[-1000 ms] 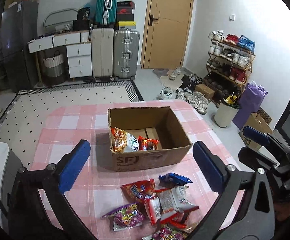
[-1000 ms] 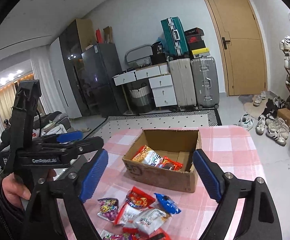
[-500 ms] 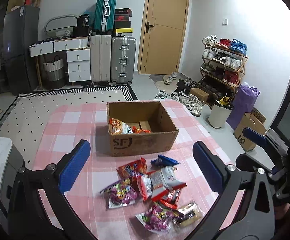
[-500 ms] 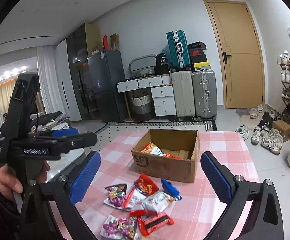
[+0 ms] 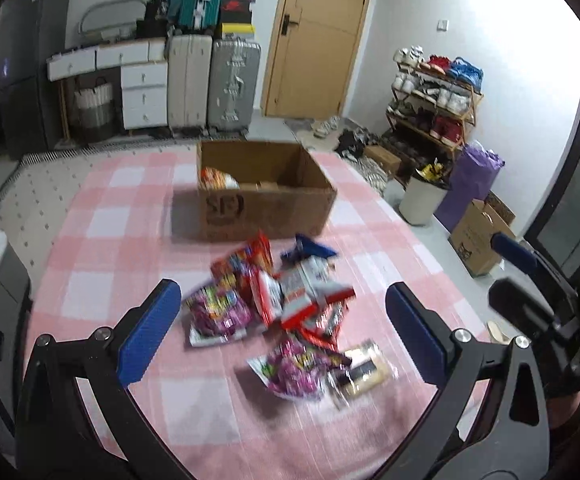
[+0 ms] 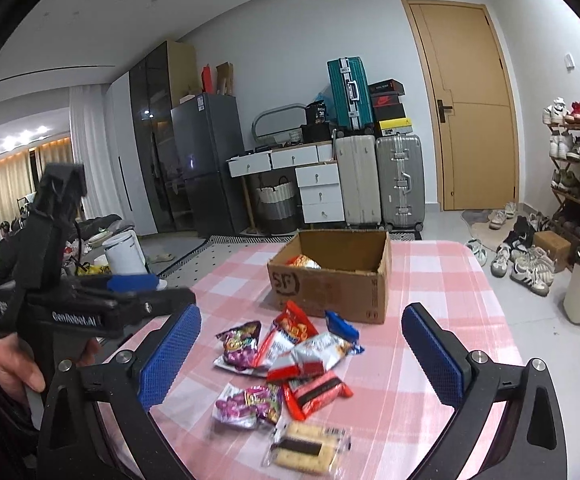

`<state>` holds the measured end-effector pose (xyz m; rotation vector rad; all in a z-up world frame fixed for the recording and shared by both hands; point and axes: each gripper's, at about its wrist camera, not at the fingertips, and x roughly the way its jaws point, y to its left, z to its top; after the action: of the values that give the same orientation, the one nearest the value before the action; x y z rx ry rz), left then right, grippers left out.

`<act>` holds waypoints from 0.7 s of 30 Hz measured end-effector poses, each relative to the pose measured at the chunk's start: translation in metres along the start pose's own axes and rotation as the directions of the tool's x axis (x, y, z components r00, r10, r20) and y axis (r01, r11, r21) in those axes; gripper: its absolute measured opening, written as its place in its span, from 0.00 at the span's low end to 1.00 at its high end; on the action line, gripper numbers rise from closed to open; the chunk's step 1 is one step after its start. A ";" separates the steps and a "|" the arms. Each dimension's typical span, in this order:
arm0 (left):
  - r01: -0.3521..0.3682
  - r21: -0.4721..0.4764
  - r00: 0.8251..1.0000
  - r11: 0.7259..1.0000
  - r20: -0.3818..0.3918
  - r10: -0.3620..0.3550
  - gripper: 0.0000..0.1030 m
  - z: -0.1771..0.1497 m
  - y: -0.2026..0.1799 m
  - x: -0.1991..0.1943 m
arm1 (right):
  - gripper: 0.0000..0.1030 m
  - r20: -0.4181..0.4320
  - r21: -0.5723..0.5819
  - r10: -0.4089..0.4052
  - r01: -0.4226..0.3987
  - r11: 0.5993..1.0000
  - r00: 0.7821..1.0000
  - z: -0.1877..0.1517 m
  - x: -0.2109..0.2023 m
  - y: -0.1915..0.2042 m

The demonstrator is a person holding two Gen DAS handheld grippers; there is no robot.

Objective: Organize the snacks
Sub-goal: 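Move both tools back toward the remaining snack pile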

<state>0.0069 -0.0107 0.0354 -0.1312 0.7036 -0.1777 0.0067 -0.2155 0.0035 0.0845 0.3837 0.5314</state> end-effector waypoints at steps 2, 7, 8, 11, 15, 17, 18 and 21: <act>0.011 -0.006 0.999 1.000 -0.030 -0.011 0.99 -0.008 0.003 0.010 | 0.99 -0.009 0.008 -0.004 0.004 1.000 1.000 -0.007 -0.003 -0.001; 0.026 0.010 0.996 1.000 -0.091 -0.025 0.99 -0.023 0.005 0.030 | 0.99 -0.032 0.009 -0.009 0.009 1.000 0.999 -0.018 -0.010 0.002; 0.031 0.012 0.995 0.999 -0.098 -0.030 0.99 -0.025 0.005 0.034 | 0.99 -0.030 0.003 -0.011 0.011 1.000 0.999 -0.022 -0.012 0.003; 0.037 0.011 0.992 0.999 -0.117 -0.035 0.99 -0.033 0.005 0.043 | 0.99 -0.032 0.007 -0.009 0.009 1.000 0.999 -0.028 -0.014 0.003; 0.050 -0.005 0.988 0.999 -0.146 -0.050 0.99 -0.040 0.006 0.055 | 0.99 -0.047 0.008 -0.013 0.013 1.000 0.999 -0.036 -0.010 0.004; 0.056 -0.012 0.986 0.998 -0.159 -0.057 0.99 -0.045 0.007 0.062 | 0.99 -0.054 0.009 -0.011 0.011 1.000 0.998 -0.038 -0.008 0.003; 0.057 -0.017 0.985 0.998 -0.164 -0.059 0.99 -0.047 0.007 0.065 | 0.99 -0.056 0.011 -0.011 0.011 1.000 0.998 -0.039 -0.006 0.003; 0.066 -0.039 0.980 0.997 -0.186 -0.072 0.99 -0.055 0.010 0.077 | 0.99 -0.064 0.024 -0.004 0.006 1.000 0.998 -0.043 -0.003 -0.001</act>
<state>0.0300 -0.0205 -0.0561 -0.1720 0.8902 -0.2471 -0.0113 -0.2181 -0.0354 0.0895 0.4527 0.5254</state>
